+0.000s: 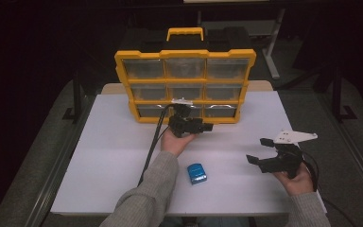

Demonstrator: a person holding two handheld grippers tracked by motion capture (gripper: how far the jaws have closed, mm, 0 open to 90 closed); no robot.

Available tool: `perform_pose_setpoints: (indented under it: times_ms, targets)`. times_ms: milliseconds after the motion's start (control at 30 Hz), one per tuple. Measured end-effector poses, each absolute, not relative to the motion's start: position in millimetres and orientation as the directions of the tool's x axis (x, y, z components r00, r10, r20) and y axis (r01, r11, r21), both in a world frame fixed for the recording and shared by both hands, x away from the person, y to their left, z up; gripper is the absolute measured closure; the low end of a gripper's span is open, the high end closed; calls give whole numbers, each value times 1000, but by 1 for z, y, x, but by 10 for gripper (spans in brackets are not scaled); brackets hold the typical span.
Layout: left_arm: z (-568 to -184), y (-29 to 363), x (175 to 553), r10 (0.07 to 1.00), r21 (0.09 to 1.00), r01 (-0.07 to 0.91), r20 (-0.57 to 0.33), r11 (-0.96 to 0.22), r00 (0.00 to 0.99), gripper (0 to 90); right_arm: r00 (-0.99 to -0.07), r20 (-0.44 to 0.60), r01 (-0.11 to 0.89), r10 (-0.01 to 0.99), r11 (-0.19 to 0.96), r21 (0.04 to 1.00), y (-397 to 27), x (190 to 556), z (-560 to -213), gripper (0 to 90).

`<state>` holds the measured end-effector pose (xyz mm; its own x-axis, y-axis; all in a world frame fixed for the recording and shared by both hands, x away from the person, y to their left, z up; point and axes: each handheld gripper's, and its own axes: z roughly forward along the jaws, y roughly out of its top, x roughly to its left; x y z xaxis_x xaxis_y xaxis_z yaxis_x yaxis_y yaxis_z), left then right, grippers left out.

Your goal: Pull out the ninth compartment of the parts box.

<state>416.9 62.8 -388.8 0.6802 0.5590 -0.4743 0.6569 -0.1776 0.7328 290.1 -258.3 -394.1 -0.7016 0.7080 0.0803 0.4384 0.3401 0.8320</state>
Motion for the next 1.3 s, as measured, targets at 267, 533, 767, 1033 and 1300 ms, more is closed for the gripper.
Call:
perform_pose_setpoints:
  times_ms: [267,533,767,1033,1300]
  targets:
    - [-399,51,431,584,706,708,-568,-17,580,435,-702,87,441,706,336,833,-259,291,-394,141]
    - [-415,42,444,529,623,762,-712,174,462,539,-702,94,438,706,325,838,-261,291,-394,141]
    - [-427,31,447,521,589,771,-749,242,409,597,-707,98,436,700,323,840,-262,292,-394,140]
    - [-435,27,452,486,564,756,-789,331,376,652,-709,100,434,698,320,842,-262,292,-394,140]
    - [-437,23,450,484,576,739,-787,351,383,715,-712,96,426,696,319,847,-263,292,-394,140]
